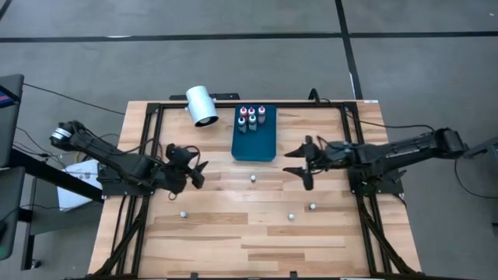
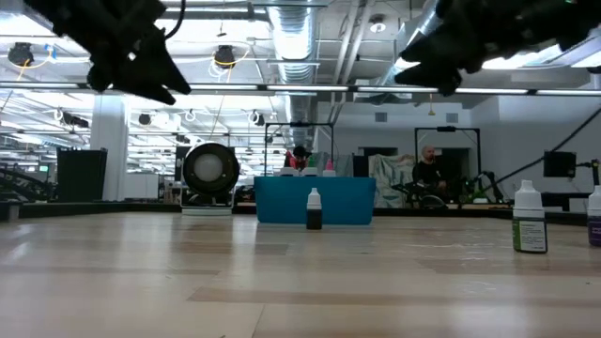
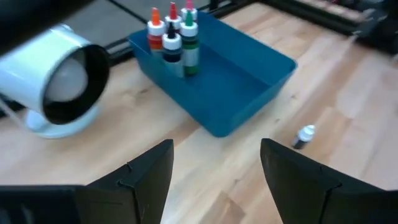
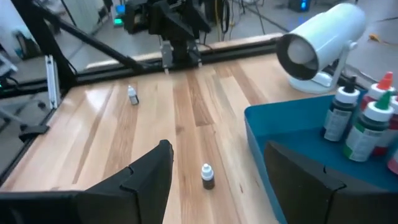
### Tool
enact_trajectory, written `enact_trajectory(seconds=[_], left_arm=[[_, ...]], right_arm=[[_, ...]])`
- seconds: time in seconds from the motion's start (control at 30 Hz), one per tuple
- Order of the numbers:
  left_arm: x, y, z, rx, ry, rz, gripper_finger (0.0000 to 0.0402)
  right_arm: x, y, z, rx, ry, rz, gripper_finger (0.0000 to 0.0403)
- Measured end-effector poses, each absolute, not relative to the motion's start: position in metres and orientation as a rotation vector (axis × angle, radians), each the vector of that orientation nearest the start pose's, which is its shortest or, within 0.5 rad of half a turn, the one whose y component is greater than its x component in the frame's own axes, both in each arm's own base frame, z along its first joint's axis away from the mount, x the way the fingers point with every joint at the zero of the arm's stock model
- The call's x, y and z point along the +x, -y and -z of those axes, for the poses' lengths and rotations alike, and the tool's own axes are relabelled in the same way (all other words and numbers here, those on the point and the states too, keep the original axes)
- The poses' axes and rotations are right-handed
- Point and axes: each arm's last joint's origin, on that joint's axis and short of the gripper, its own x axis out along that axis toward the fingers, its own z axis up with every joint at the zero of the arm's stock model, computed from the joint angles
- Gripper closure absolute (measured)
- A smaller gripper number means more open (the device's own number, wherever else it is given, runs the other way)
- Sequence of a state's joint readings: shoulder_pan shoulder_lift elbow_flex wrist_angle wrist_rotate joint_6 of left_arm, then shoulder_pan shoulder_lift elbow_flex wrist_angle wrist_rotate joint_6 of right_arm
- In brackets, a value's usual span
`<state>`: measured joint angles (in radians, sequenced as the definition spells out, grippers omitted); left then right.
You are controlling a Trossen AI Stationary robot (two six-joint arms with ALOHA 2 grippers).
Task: Pick & Place food coloring
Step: Put the small black food coloring bottle into the blue bin
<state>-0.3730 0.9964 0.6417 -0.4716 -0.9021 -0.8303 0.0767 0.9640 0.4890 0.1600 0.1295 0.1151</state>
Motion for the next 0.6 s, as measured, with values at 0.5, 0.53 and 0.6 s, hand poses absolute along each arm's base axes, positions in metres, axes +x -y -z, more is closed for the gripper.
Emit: enact_trajectory(seconds=[0.5,0.53,0.6], left_arm=[[0.140,0.034,-0.196,-0.344,-0.386,-0.488,0.0168],[0.138,0.034,-0.195,-0.331,-0.388,-0.484,0.0168],[0.136,0.033,-0.194,-0.304,-0.387,-0.481,0.0168]], right_arm=[[0.306,-0.033,-0.219,0.005,-0.492,-0.004,0.0163],[0.313,-0.034,-0.217,0.004,-0.501,-0.004,0.0163],[0.325,-0.036,-0.212,0.002,-0.523,-0.006,0.0163]])
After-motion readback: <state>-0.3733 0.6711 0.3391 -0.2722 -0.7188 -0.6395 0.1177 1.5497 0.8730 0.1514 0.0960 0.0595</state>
